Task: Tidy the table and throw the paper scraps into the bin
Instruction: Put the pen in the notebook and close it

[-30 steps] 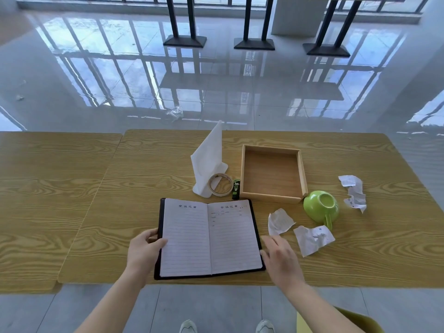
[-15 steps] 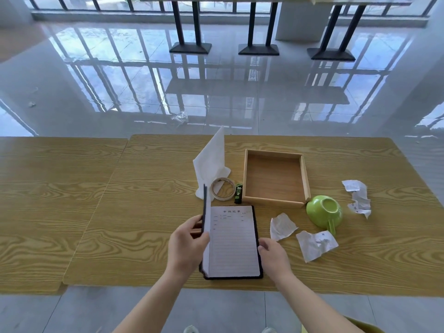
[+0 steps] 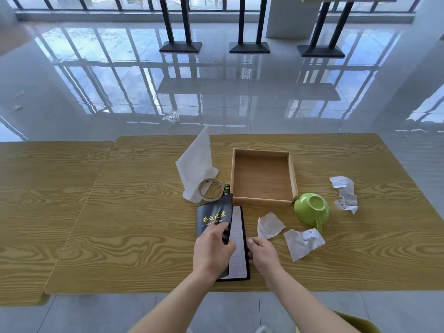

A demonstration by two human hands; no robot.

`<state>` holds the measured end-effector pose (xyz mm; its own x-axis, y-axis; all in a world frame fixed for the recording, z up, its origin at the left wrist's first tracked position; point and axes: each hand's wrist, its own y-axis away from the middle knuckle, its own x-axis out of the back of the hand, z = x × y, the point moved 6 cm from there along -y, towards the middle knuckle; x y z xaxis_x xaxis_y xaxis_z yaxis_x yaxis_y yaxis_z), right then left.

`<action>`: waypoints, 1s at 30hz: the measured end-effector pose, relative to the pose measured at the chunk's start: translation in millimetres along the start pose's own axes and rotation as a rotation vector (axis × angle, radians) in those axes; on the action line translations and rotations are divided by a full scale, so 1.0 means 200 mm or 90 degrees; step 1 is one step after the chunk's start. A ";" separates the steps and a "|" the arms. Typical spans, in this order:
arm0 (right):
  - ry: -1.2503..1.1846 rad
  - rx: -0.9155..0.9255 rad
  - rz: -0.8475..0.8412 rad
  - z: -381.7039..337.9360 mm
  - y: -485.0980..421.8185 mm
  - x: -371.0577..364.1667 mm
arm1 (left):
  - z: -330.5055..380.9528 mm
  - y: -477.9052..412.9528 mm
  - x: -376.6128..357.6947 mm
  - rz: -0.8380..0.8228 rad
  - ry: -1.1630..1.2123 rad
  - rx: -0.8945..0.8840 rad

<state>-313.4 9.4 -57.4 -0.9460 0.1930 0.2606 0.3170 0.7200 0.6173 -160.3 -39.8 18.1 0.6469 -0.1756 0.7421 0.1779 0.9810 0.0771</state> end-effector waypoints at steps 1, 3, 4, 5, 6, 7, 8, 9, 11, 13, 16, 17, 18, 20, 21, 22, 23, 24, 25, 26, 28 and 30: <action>-0.011 0.002 -0.003 0.01 -0.01 0.00 | 0.01 0.00 -0.03 -0.013 -0.014 0.004; -0.043 -0.003 0.003 0.02 -0.02 0.01 | 0.02 -0.01 -0.09 -0.027 -0.058 0.010; -0.054 -0.007 0.006 0.03 -0.02 0.01 | 0.03 -0.01 -0.12 -0.032 -0.090 0.010; -0.059 -0.010 0.006 0.04 -0.02 0.01 | 0.04 -0.01 -0.16 -0.042 -0.127 0.007; -0.060 -0.008 0.000 0.04 -0.03 0.01 | 0.05 0.00 -0.19 -0.054 -0.167 0.003; -0.058 -0.003 -0.013 0.04 -0.03 0.01 | 0.05 0.00 -0.22 -0.065 -0.203 -0.002; -0.056 0.001 -0.026 0.04 -0.03 0.00 | 0.05 0.01 -0.25 -0.075 -0.235 -0.006; -0.051 0.002 -0.033 0.04 -0.04 0.00 | 0.04 0.01 -0.28 -0.082 -0.263 -0.010; -0.037 -0.003 -0.030 0.05 -0.04 0.00 | 0.02 0.03 -0.32 -0.087 -0.302 -0.029; -0.027 0.001 -0.025 0.04 -0.03 0.01 | 0.00 0.05 -0.34 -0.089 -0.316 -0.057; -0.033 0.010 -0.049 0.03 -0.01 0.02 | -0.04 0.09 -0.33 -0.086 -0.291 -0.105; -0.034 0.017 -0.055 0.03 -0.01 0.02 | -0.05 0.10 -0.30 -0.081 -0.275 -0.130; -0.025 0.031 -0.053 0.03 0.00 0.03 | -0.07 0.12 -0.27 -0.075 -0.257 -0.160; 0.045 0.079 -0.007 0.04 0.01 0.10 | -0.12 0.17 -0.19 -0.061 -0.221 -0.208; 0.098 0.110 0.027 0.04 0.02 0.14 | -0.17 0.19 -0.16 -0.061 -0.214 -0.217; 0.155 0.145 0.062 0.03 0.03 0.18 | -0.21 0.20 -0.13 -0.070 -0.220 -0.219; 0.214 0.178 0.096 0.03 0.04 0.22 | -0.25 0.22 -0.11 -0.086 -0.235 -0.222; 0.273 0.207 0.127 0.03 0.05 0.25 | -0.28 0.24 -0.10 -0.105 -0.253 -0.232; 0.333 0.227 0.147 0.03 0.06 0.27 | -0.29 0.26 -0.10 -0.125 -0.270 -0.248; 0.386 0.235 0.158 0.04 0.06 0.27 | -0.29 0.26 -0.10 -0.146 -0.289 -0.265; 0.467 0.234 0.159 0.06 0.06 0.27 | -0.29 0.26 -0.11 -0.180 -0.347 -0.289; 0.510 0.225 0.157 0.08 0.06 0.27 | -0.28 0.25 -0.13 -0.202 -0.403 -0.287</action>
<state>-361.0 38.8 -48.2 -0.4815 -0.0577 0.8746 0.3387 0.9081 0.2464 -127.0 8.7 -35.0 0.0026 -0.2261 0.9741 0.6481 0.7422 0.1706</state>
